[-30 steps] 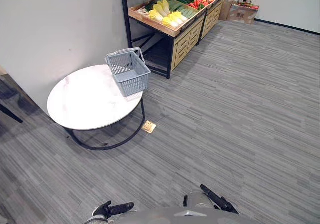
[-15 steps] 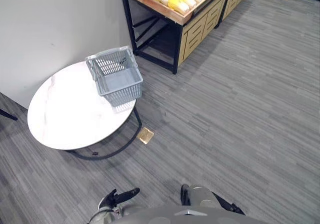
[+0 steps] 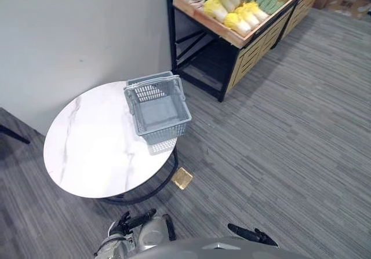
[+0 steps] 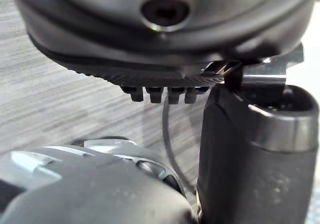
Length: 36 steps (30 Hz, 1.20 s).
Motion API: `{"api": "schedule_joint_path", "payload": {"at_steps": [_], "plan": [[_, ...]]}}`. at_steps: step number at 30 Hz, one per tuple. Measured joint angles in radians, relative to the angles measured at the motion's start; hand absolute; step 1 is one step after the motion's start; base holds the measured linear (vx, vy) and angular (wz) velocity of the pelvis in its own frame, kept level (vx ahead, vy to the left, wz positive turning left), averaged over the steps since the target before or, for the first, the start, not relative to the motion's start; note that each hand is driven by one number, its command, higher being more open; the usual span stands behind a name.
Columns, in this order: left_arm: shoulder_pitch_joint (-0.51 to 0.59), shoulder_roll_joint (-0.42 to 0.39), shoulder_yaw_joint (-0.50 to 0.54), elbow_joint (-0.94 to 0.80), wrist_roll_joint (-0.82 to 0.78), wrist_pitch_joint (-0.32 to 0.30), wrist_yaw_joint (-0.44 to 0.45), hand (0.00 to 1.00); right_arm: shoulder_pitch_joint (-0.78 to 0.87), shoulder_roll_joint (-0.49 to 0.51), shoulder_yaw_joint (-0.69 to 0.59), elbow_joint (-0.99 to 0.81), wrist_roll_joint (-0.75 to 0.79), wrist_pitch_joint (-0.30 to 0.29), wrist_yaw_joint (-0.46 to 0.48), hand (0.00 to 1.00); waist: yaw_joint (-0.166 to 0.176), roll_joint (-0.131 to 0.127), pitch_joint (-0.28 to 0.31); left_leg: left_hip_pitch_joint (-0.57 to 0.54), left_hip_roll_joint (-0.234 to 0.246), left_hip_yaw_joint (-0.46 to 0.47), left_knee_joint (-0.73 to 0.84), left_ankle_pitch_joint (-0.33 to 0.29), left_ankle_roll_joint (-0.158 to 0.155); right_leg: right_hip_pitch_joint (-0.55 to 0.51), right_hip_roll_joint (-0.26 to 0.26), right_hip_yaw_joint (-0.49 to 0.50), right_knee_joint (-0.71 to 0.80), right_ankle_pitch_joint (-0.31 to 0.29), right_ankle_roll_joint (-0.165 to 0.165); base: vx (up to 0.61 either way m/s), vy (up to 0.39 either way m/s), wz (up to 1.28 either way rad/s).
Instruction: Pick vegetable in the basket
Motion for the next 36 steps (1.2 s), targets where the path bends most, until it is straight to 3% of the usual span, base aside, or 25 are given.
{"api": "schedule_joint_path", "payload": {"at_steps": [1,5,7,8,9,11,13,15,16,19,21,22,23,24,25,26,28,31,33,36], "plan": [[0.004,-0.021,0.0,0.002,0.031,-0.001,-0.011,1.0,0.009,-0.011,-0.003,0.021,-0.001,0.002,-0.003,1.0,0.009,0.018,-0.012,0.023,-0.012,0.015,-0.073,0.043,0.077,0.012,0.004,0.004,0.0,-0.005,0.011,0.13,0.108,0.2],[0.02,-0.017,0.026,0.001,0.061,-0.002,-0.021,1.0,0.008,-0.004,0.004,0.019,-0.014,-0.003,0.023,1.0,0.02,-0.014,-0.024,0.056,-0.059,0.036,-0.14,0.022,0.088,-0.031,-0.035,0.034,0.076,-0.004,0.013,0.17,0.105,-0.04],[0.027,-0.017,0.035,0.001,0.078,-0.002,-0.02,1.0,0.017,0.0,0.003,0.017,-0.023,-0.003,0.021,1.0,0.041,-0.019,-0.039,0.095,-0.072,0.06,-0.196,0.016,0.088,-0.125,-0.046,0.065,0.26,-0.008,0.028,0.13,0.091,-0.31],[0.035,-0.015,0.036,0.0,0.078,-0.003,-0.02,1.0,0.02,0.001,0.002,0.012,-0.022,-0.005,0.022,1.0,0.043,-0.027,-0.043,0.109,-0.081,0.065,-0.214,0.014,0.091,-0.164,-0.053,0.071,0.34,-0.009,0.058,0.2,0.135,-0.24],[0.049,-0.006,0.037,-0.001,0.084,-0.004,-0.015,1.0,0.026,0.018,-0.003,0.003,-0.02,-0.017,0.022,1.0,0.036,-0.04,-0.043,0.138,-0.097,0.066,-0.239,0.011,0.094,-0.244,-0.066,0.098,0.524,0.006,0.15,0.17,0.104,0.01],[0.055,0.01,0.028,-0.001,0.113,-0.004,-0.01,1.0,0.035,0.037,-0.022,-0.021,-0.017,-0.036,0.02,1.0,0.03,-0.057,-0.041,0.195,-0.118,0.038,-0.242,-0.015,0.105,-0.338,-0.069,0.123,0.8,0.056,0.244,0.21,0.052,0.34],[0.063,0.014,0.0,0.0,0.114,-0.004,0.001,1.0,0.035,0.038,-0.021,-0.03,0.013,-0.043,0.02,1.0,0.023,-0.057,-0.04,0.24,-0.125,0.002,-0.242,-0.038,0.106,-0.381,-0.073,0.081,0.941,0.051,0.237,0.29,-0.026,0.6],[0.074,0.016,-0.009,-0.001,0.115,-0.005,0.007,1.0,0.035,0.04,-0.027,-0.035,0.061,-0.049,0.02,1.0,0.008,-0.054,-0.04,0.269,-0.131,-0.042,-0.248,-0.046,0.111,-0.429,-0.104,0.017,0.996,0.004,0.206,0.27,-0.073,0.7],[0.082,0.013,-0.009,-0.002,0.115,-0.007,0.009,1.0,0.037,0.042,-0.041,-0.042,0.1,-0.05,0.02,1.0,0.005,-0.048,-0.037,0.285,-0.131,-0.074,-0.251,-0.055,0.107,-0.458,-0.131,-0.019,0.976,-0.03,0.152,0.19,-0.09,0.69],[0.087,0.003,-0.008,-0.013,0.116,-0.009,0.009,1.0,0.039,0.041,-0.077,-0.056,0.157,-0.05,0.024,1.0,-0.002,-0.02,-0.027,0.314,-0.101,-0.165,-0.254,-0.071,0.084,-0.478,-0.136,-0.027,0.756,-0.093,0.095,0.25,-0.18,0.96],[0.089,-0.015,0.028,-0.017,0.146,-0.013,0.008,1.0,0.044,0.031,-0.096,-0.063,0.157,-0.046,0.018,1.0,0.005,0.017,-0.023,0.314,-0.037,-0.249,-0.246,-0.099,0.035,-0.485,-0.078,0.084,0.468,-0.086,0.094,0.37,-0.439,1.24],[0.098,-0.02,0.075,-0.03,0.149,-0.013,0.008,1.0,0.046,0.036,-0.091,-0.061,0.156,-0.043,0.011,1.0,0.015,0.003,-0.024,0.308,-0.014,-0.3,-0.217,-0.124,-0.027,-0.472,-0.067,0.165,0.278,-0.023,0.129,0.45,-0.607,1.47],[0.102,-0.006,0.101,-0.042,0.15,-0.016,0.007,1.0,0.051,0.063,-0.083,-0.06,0.157,-0.039,0.002,1.0,0.016,-0.046,-0.03,0.299,-0.024,-0.338,-0.188,-0.152,-0.068,-0.465,-0.095,0.18,0.234,0.071,0.182,0.56,-0.756,1.61],[0.091,-0.046,0.12,-0.035,0.15,-0.012,0.006,1.0,0.05,0.034,-0.092,-0.065,0.156,-0.034,0.0,1.0,0.01,0.004,-0.025,0.278,0.031,-0.353,-0.16,-0.146,-0.084,-0.455,-0.068,0.097,0.295,0.037,0.144,0.36,-0.466,1.23],[0.093,-0.062,0.122,-0.04,0.15,-0.014,-0.001,1.0,0.056,0.028,-0.087,-0.076,0.149,-0.038,-0.002,1.0,0.011,0.012,-0.034,0.27,0.041,-0.333,-0.164,-0.129,-0.081,-0.455,-0.068,0.074,0.309,0.008,0.131,0.39,-0.504,1.15],[0.093,-0.073,0.12,-0.044,0.154,-0.016,-0.006,1.0,0.052,0.02,-0.084,-0.083,0.124,-0.036,-0.007,1.0,0.014,0.03,-0.036,0.274,0.063,-0.325,-0.195,-0.093,-0.103,-0.455,-0.063,0.03,0.356,-0.037,0.115,0.22,-0.299,0.94],[0.094,-0.084,0.127,-0.048,0.155,-0.013,-0.005,1.0,0.047,0.003,-0.066,-0.09,0.084,-0.021,0.0,1.0,0.011,0.043,-0.044,0.281,0.088,-0.364,-0.27,-0.019,-0.112,-0.442,-0.062,-0.05,0.4,-0.074,0.085,0.25,-0.368,1.22],[0.095,-0.09,0.163,-0.05,0.153,-0.01,-0.008,1.0,0.044,0.002,-0.058,-0.088,0.045,-0.018,-0.003,1.0,0.011,0.034,-0.041,0.277,0.099,-0.379,-0.319,0.071,-0.098,-0.384,-0.07,-0.142,0.39,-0.087,0.063,0.16,-0.241,1.1],[0.097,-0.091,0.175,-0.044,0.143,-0.01,-0.009,1.0,0.04,0.001,-0.109,-0.075,0.052,-0.013,-0.008,1.0,0.012,0.029,-0.045,0.276,0.095,-0.324,-0.354,0.122,-0.086,-0.333,-0.079,-0.181,0.359,-0.087,0.062,0.08,-0.097,1.1],[0.106,-0.099,0.223,-0.028,0.095,-0.006,-0.015,1.0,0.015,0.004,-0.227,-0.068,0.117,-0.004,-0.013,1.0,0.012,0.027,-0.054,0.28,0.09,-0.269,-0.405,0.143,-0.09,-0.312,-0.073,-0.19,0.314,-0.087,0.063,0.03,-0.009,0.47]]}}
